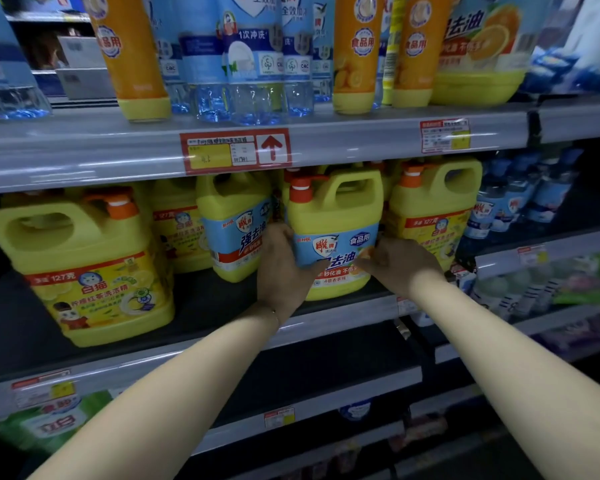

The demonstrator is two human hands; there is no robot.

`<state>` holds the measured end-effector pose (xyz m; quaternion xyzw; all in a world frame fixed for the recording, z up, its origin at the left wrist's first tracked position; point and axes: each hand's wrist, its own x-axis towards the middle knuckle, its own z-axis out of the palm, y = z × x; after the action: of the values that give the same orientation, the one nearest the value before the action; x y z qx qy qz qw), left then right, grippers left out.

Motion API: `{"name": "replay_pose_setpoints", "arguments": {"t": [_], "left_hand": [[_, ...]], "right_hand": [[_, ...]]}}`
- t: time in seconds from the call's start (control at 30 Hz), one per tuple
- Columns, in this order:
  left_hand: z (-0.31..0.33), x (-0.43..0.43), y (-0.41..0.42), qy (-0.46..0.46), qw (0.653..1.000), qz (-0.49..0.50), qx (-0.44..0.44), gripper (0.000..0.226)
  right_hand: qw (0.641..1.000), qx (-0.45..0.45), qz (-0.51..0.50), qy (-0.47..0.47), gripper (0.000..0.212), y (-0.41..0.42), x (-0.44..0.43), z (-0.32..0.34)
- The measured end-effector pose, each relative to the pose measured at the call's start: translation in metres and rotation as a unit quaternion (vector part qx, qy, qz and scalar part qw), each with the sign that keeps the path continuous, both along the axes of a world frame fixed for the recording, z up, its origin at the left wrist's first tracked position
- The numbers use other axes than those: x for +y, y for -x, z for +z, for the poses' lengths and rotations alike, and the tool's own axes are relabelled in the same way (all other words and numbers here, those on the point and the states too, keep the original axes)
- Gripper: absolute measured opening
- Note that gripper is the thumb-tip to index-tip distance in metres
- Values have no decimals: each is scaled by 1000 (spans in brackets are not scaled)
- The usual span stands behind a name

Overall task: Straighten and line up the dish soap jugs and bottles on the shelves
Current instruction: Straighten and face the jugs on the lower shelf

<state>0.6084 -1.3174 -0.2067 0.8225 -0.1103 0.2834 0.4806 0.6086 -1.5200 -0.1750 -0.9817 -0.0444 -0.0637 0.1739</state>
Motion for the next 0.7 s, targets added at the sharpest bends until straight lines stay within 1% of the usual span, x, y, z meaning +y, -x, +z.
{"name": "replay_pose_setpoints", "arguments": {"t": [0.03, 0.1, 0.17, 0.23, 0.3, 0.33, 0.37, 0.43, 0.53, 0.57, 0.6, 0.7], "left_hand": [[3, 1, 6, -44, 999, 9, -18, 51], [8, 2, 16, -140, 988, 25, -61, 33], [16, -1, 25, -223, 972, 20, -71, 22], [25, -11, 32, -272, 961, -15, -35, 20], [31, -26, 33, -301, 952, -60, 6, 22], [34, -36, 32, -309, 947, -78, 31, 23], [37, -47, 30, -309, 944, -94, 58, 23], [42, -72, 23, -281, 946, -112, 116, 23], [44, -110, 7, -216, 955, -86, 185, 19], [43, -122, 0, -199, 956, -80, 201, 23], [42, -133, -6, -181, 956, -77, 216, 33], [40, -156, -27, -116, 954, -80, 265, 76]], "right_hand": [[999, -9, 14, 33, 37, 4, -1, 2], [996, -19, 58, 69, 29, 13, -3, 7], [989, -11, 100, 112, 31, 18, -4, 11], [981, -9, 127, 147, 26, 21, -6, 11], [976, -30, 142, 162, 18, 23, -9, 8], [976, -40, 143, 161, 19, 23, -13, 6], [977, -42, 133, 164, 20, 25, -17, 7], [977, -33, 107, 179, 25, 31, -25, 13], [979, -11, 64, 195, 28, 37, -44, 19], [979, -15, 49, 200, 28, 39, -49, 23], [979, -18, 33, 199, 28, 40, -55, 25], [985, 1, -10, 175, 24, 39, -72, 25]]}}
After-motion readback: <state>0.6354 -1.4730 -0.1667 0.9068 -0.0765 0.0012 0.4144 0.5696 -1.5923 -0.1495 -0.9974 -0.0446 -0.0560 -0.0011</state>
